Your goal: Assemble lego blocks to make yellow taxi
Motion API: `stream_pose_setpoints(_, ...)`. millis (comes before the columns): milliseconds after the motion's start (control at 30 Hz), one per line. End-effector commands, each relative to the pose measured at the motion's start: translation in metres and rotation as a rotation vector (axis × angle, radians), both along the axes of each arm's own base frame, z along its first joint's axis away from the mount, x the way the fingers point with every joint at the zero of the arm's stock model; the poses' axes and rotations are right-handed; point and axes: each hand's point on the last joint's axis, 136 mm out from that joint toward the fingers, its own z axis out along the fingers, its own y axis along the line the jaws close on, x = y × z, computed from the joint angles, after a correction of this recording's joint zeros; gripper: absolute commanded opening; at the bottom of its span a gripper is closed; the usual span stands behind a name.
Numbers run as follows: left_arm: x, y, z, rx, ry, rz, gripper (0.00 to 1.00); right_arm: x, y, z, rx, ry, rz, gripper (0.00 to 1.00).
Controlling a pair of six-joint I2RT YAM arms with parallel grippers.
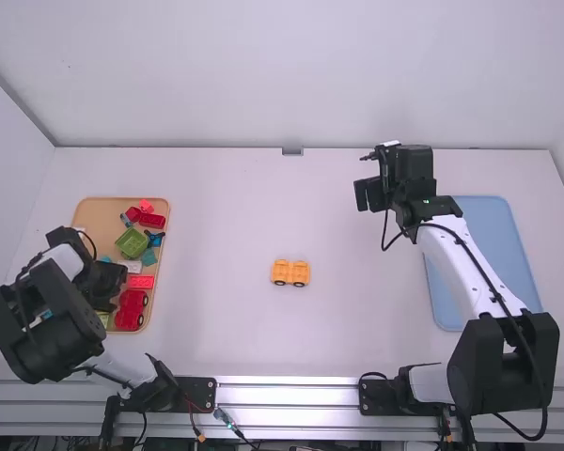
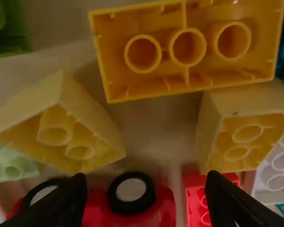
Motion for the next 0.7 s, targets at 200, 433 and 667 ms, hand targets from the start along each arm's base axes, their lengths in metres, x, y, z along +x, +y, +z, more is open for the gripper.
stream_pose_setpoints(200, -0.015, 0.018, 0.032, 0.057, 0.12, 0.119, 0.68, 0.008, 0.002, 0.014, 0.009, -0.032, -0.001, 0.99)
stream_pose_setpoints(433, -0.026, 0.019, 0.016, 0.087, 0.134, 0.188, 0.73, 0.008, 0.002, 0.014, 0.008, -0.033, -0.002, 0.99)
stream_pose_setpoints(667, -0.032, 0.023, 0.007, 0.084, 0.118, 0.21, 0.73, 0.008, 0.002, 0.014, 0.008, -0.032, -0.001, 0.99)
